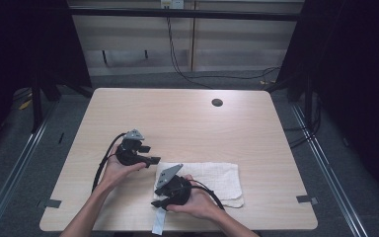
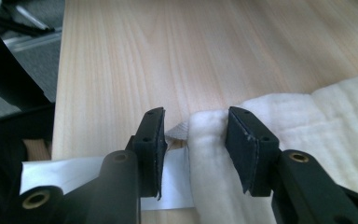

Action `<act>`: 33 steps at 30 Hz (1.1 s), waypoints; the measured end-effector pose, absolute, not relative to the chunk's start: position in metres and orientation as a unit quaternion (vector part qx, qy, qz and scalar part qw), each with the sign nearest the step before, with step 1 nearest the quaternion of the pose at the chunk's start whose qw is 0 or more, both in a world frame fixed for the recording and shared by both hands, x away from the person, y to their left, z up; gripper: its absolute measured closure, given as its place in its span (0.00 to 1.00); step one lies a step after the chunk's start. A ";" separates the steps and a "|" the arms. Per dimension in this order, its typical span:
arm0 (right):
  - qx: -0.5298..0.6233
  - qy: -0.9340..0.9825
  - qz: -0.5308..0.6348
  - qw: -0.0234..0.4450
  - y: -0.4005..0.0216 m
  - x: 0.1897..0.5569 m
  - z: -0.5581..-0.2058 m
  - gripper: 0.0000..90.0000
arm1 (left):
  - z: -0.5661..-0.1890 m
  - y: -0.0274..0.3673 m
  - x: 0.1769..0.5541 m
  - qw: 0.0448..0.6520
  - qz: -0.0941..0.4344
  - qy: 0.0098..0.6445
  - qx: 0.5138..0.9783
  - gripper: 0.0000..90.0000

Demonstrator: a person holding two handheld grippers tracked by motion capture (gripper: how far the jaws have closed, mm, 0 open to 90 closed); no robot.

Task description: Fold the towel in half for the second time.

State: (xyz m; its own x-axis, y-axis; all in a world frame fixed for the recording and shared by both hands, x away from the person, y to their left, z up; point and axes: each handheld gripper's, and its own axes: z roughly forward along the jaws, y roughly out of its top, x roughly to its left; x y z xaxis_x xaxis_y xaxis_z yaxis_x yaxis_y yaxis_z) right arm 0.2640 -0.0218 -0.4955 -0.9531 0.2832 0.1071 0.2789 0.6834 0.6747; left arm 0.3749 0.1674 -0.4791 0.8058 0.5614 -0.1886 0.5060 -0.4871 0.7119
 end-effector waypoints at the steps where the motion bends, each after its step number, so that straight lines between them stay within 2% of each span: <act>1: 0.157 0.917 0.367 0.004 -0.022 0.264 -0.496 0.69 | -0.479 0.167 0.375 0.401 0.035 0.310 0.862 0.36; 5: 0.156 0.915 0.371 0.028 -0.024 0.263 -0.497 0.80 | -0.480 0.171 0.376 0.402 0.033 0.316 0.859 0.35; 10: 0.156 0.919 0.359 0.042 -0.020 0.261 -0.495 0.83 | -0.482 0.169 0.377 0.402 0.026 0.318 0.858 0.34; 13: 0.165 0.917 0.361 0.038 -0.022 0.263 -0.496 0.89 | -0.486 0.164 0.376 0.395 0.020 0.313 0.864 0.33; 20: 0.194 0.906 0.375 0.015 -0.026 0.268 -0.497 0.92 | -0.494 0.157 0.378 0.388 -0.010 0.310 0.868 0.36; 27: 0.204 0.905 0.372 0.008 -0.026 0.269 -0.497 0.92 | -0.497 0.149 0.373 0.372 0.008 0.280 0.885 0.46; 33: 0.204 0.906 0.372 0.011 -0.026 0.269 -0.497 0.92 | -0.497 0.141 0.366 0.371 0.006 0.247 0.895 0.58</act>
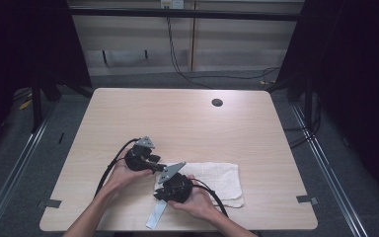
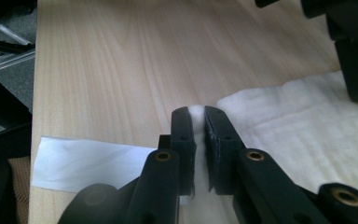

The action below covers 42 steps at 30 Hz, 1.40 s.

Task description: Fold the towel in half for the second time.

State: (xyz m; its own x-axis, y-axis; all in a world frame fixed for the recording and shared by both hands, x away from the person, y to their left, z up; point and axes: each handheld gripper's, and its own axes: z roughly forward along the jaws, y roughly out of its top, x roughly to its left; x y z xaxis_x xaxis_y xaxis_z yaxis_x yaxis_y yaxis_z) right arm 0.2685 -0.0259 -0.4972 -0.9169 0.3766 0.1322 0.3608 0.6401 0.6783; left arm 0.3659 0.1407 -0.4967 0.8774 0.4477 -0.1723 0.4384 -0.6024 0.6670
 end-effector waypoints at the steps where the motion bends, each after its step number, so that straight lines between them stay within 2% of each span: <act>1: 0.204 0.905 0.374 0.011 -0.026 0.268 -0.497 0.92 | -0.496 0.140 0.365 0.368 0.005 0.238 0.899 0.61; 7: 0.203 0.903 0.378 0.009 -0.026 0.269 -0.498 0.92 | -0.497 0.136 0.362 0.372 -0.010 0.228 0.900 0.90; 10: 0.205 0.902 0.379 0.008 -0.026 0.268 -0.498 0.92 | -0.498 0.138 0.363 0.376 -0.017 0.235 0.896 0.94; 25: 0.207 0.897 0.392 0.001 -0.029 0.269 -0.491 0.93 | -0.492 0.158 0.368 0.418 -0.040 0.265 0.868 0.96; 42: 0.211 0.878 0.429 -0.010 -0.035 0.269 -0.474 0.94 | -0.486 0.167 0.365 0.432 -0.049 0.280 0.856 0.96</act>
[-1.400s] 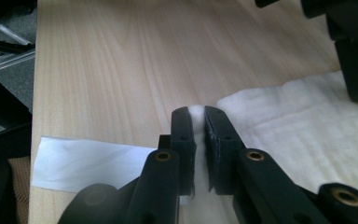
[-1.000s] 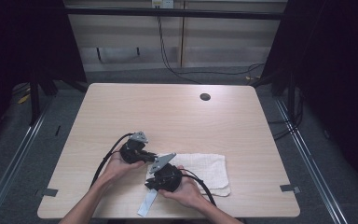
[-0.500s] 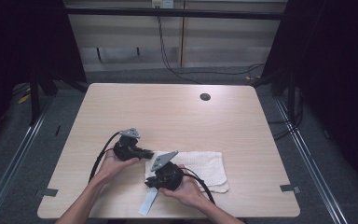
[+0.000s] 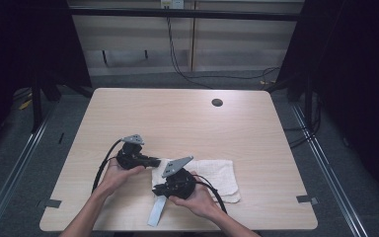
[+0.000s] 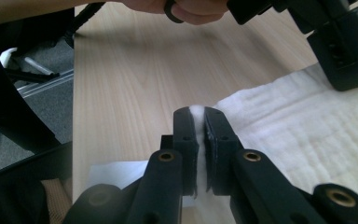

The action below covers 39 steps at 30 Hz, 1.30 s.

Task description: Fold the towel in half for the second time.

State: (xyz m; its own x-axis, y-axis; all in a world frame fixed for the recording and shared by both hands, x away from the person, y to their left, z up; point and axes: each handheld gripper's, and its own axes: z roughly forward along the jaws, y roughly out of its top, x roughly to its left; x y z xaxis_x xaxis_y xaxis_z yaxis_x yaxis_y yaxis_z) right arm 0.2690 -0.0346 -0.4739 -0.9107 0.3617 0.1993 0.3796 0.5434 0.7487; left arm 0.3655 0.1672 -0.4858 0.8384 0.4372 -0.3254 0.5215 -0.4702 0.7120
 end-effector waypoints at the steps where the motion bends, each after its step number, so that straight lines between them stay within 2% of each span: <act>1: -0.212 -0.876 -0.433 0.016 -0.034 0.269 -0.473 0.94 | -0.485 0.168 0.365 0.437 -0.053 0.280 0.853 0.96; 28: -0.208 -0.857 -0.471 0.012 -0.030 0.269 -0.450 0.94 | -0.465 0.175 0.365 0.454 -0.040 0.284 0.844 0.96; 34: -0.202 -0.853 -0.481 0.016 -0.022 0.271 -0.443 0.94 | -0.459 0.188 0.363 0.438 -0.024 0.285 0.852 0.96; 39: -0.197 -0.848 -0.493 0.018 -0.014 0.274 -0.435 0.94 | -0.455 0.205 0.361 0.449 -0.021 0.292 0.844 0.96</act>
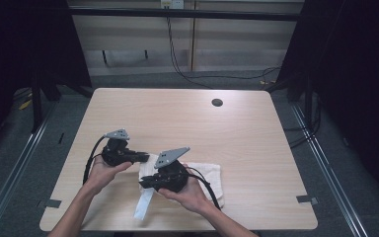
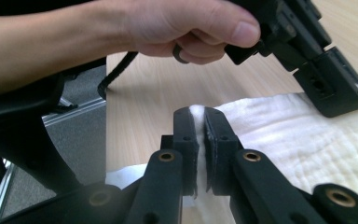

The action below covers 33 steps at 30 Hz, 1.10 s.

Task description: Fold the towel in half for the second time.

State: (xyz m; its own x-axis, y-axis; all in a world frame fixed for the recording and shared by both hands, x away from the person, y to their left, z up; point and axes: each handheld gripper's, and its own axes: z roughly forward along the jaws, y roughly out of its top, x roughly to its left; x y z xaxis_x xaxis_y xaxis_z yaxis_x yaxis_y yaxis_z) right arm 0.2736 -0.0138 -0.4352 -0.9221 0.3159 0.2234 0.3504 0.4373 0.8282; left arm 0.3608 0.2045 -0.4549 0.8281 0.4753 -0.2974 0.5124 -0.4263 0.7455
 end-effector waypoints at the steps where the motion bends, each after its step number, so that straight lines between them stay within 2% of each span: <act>1: -0.196 -0.847 -0.495 0.018 -0.012 0.274 -0.434 0.94 | -0.453 0.207 0.360 0.447 -0.017 0.292 0.845 0.96; 10: -0.174 -0.840 -0.513 0.012 0.009 0.277 -0.413 0.94 | -0.433 0.237 0.355 0.454 0.006 0.302 0.838 0.96; 15: -0.157 -0.842 -0.515 0.011 0.020 0.279 -0.407 0.94 | -0.427 0.240 0.355 0.458 0.011 0.303 0.836 0.96; 22: -0.166 -0.845 -0.508 0.018 0.020 0.275 -0.427 0.94 | -0.437 0.221 0.357 0.443 0.009 0.294 0.847 0.96; 33: -0.188 -0.838 -0.513 -0.010 -0.022 0.264 -0.422 0.94 | -0.435 0.185 0.359 0.454 -0.006 0.272 0.849 0.96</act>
